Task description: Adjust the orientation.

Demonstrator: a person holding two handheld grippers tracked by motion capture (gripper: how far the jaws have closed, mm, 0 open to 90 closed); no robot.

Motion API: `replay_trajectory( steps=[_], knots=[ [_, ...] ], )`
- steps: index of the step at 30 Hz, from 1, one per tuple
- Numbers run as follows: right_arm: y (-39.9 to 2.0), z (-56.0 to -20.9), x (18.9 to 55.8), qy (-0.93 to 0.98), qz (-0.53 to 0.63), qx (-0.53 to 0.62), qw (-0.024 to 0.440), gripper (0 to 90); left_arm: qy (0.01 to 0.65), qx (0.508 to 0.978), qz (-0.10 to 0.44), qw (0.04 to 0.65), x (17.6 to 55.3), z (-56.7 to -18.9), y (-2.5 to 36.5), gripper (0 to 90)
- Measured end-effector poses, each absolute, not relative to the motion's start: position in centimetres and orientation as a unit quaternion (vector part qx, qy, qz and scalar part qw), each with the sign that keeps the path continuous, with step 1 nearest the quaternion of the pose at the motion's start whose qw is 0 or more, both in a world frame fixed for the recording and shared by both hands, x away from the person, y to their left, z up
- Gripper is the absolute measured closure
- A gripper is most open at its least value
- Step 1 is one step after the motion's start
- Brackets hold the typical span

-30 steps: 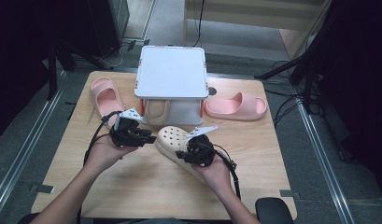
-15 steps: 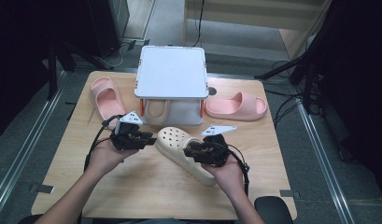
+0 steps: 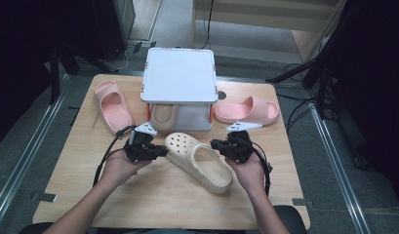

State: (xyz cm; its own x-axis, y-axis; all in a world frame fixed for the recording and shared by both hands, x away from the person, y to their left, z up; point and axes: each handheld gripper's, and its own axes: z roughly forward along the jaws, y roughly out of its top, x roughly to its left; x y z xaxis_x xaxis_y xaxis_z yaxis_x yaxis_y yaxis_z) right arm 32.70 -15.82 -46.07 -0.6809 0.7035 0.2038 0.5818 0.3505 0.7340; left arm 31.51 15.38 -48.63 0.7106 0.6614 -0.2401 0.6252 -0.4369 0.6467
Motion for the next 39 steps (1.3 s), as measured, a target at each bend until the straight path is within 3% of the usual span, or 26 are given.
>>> replay_trajectory(
  steps=[14, 20, 39],
  knots=[
    [-15.2, -47.0, 33.0, 0.822, 0.404, 0.396, 0.063, 83.7, 0.363, 0.859, 0.027, 0.361, 31.5, -49.5, 14.3, 77.7],
    [-15.4, -46.5, 32.7, 0.815, 0.408, 0.401, 0.095, 84.7, 0.364, 0.856, 0.023, 0.367, 31.8, -49.6, 14.2, 76.9],
    [-15.5, -47.3, 31.9, 0.813, 0.398, 0.415, 0.090, 84.8, 0.368, 0.854, 0.025, 0.368, 33.0, -49.7, 14.0, 75.5]
  ],
)
